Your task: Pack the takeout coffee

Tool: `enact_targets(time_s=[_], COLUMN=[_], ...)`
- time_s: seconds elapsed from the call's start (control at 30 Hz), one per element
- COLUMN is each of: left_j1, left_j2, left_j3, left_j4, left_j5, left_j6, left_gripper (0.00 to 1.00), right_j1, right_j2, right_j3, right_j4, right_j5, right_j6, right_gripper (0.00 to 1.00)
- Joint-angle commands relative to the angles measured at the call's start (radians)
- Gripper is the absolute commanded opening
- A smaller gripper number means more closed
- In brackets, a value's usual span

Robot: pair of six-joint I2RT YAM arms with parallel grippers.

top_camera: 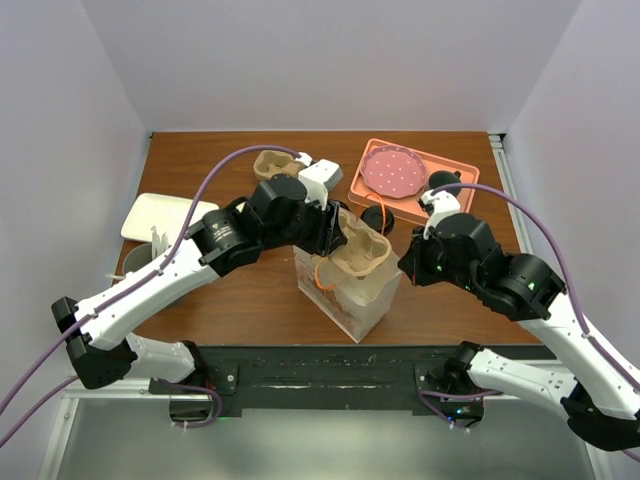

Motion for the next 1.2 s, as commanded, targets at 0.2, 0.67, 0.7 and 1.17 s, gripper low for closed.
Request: enact_targets(time_s=[0.2,0.67,0.7,1.17], left_j1=[-0.005,-0.006,-0.006,-0.006], left_j2=[0.045,0.084,0.082,0.092], left_j3=[0.049,0.008,0.006,0.028], left_j4=[-0.084,-0.006,-0.003,-0.027], left_j5=[0.02,0.057,0.063,0.088], left_j6=[0.13,0.15,0.147,0.164], left_gripper=[0.35,0.4,0.41,0.57], right_j1=[-0.001,-0.001,-0.001,-0.001], right_j2=[0.016,0.02,0.022,0.026], right_j3=[0.047,0.069,0.067,0.054], right_j4=[0.056,0.113,0.111,0.128], right_j5=[0.035,-0.025,-0.022,-0.019], right_j6=[-0.041,-0.03,-0.03,-0.03], right_gripper=[0.0,0.0,0.0,0.0])
